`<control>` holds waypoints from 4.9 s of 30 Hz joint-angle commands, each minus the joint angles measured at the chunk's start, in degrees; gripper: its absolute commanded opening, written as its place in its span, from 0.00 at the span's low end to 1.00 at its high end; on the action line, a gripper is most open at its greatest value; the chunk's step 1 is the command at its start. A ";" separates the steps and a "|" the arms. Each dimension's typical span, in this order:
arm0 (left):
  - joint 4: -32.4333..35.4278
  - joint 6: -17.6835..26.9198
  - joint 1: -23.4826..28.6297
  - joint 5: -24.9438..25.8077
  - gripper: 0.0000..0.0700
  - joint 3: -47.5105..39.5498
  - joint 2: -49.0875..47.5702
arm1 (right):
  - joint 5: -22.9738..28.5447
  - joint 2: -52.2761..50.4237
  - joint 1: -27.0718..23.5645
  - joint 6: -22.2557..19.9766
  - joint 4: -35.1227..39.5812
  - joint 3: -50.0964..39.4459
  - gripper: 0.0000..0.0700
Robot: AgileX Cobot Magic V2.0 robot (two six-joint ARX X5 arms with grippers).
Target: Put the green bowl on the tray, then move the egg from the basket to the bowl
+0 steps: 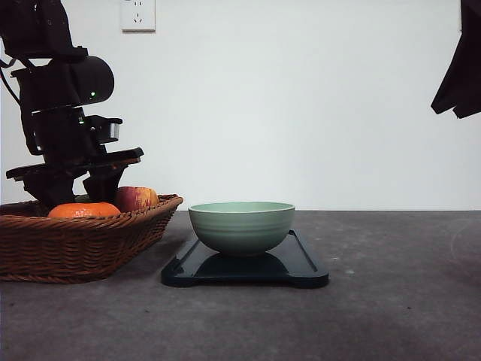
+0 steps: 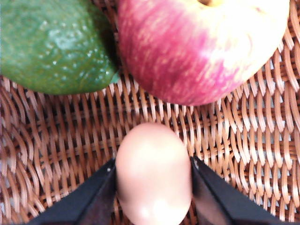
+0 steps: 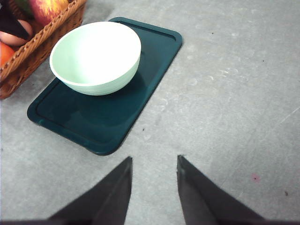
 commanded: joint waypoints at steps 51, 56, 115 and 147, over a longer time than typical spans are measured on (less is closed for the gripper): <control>16.70 -6.74 -16.11 8.28 0.27 1.29 -12.43 | 0.24 0.18 0.34 0.13 0.57 0.24 0.27; 18.87 -6.71 -18.68 7.32 0.27 1.29 -7.78 | 0.20 0.18 0.34 0.15 0.55 0.24 0.27; 23.15 -1.75 -23.85 -1.81 0.50 2.02 7.12 | 0.24 0.18 0.34 0.39 0.55 0.22 0.27; 6.05 -5.47 -23.20 -4.79 0.62 -9.19 -22.36 | 0.23 0.18 0.34 0.37 0.57 0.24 0.27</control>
